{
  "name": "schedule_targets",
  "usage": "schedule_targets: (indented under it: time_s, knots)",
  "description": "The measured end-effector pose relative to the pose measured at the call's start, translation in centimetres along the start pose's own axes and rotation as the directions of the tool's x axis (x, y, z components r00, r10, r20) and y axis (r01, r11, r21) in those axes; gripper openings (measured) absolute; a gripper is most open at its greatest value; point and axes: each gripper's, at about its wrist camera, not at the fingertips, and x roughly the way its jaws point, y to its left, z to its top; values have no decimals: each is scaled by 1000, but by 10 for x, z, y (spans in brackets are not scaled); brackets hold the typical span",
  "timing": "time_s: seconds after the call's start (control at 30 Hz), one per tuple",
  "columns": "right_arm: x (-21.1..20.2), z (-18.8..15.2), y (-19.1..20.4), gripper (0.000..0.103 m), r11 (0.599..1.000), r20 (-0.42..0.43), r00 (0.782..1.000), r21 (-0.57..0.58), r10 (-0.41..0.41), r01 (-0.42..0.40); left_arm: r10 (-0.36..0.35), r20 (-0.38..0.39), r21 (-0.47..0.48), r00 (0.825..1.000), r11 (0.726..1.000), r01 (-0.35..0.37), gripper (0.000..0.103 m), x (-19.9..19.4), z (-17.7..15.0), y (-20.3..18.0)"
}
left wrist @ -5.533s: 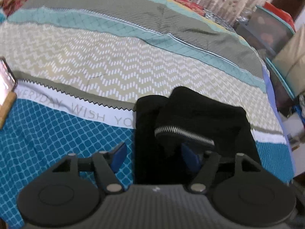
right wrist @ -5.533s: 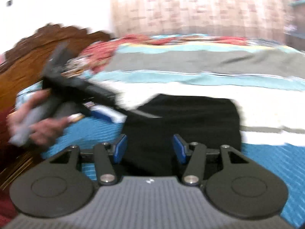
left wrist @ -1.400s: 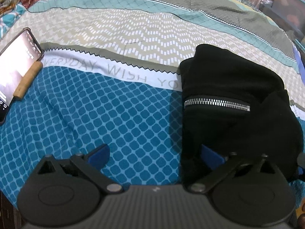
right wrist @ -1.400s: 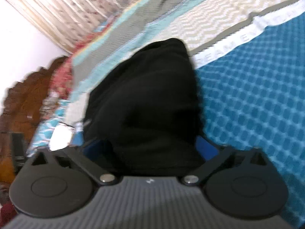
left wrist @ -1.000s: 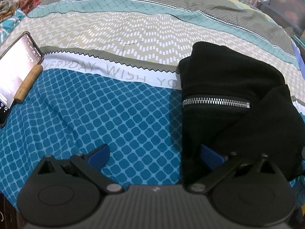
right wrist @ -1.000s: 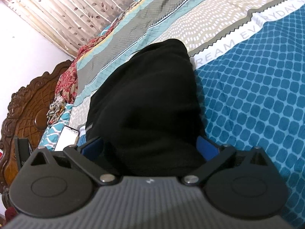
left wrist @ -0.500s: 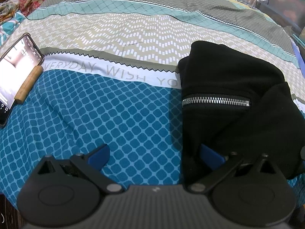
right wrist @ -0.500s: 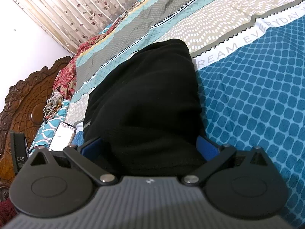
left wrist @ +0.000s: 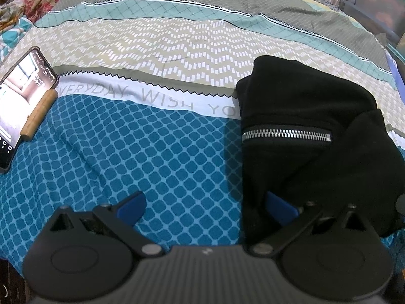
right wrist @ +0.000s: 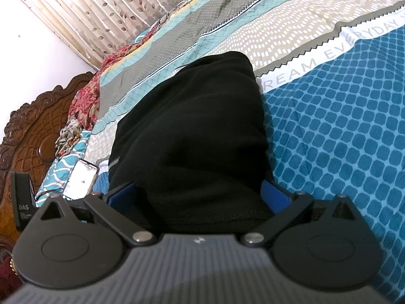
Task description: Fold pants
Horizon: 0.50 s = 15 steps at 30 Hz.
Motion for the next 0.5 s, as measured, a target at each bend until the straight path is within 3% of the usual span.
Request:
schedule_targets:
  time_s: [0.23, 0.5]
  knots:
    - [-7, 6, 5, 103, 1000, -1, 1000, -4, -20, 20, 32, 10, 35, 999, 999, -32, 103, -6, 3, -5]
    - [-27, 12, 9, 103, 997, 81, 994, -38, -71, 74, 95, 58, 86, 994, 991, -99, 103, -17, 5, -14]
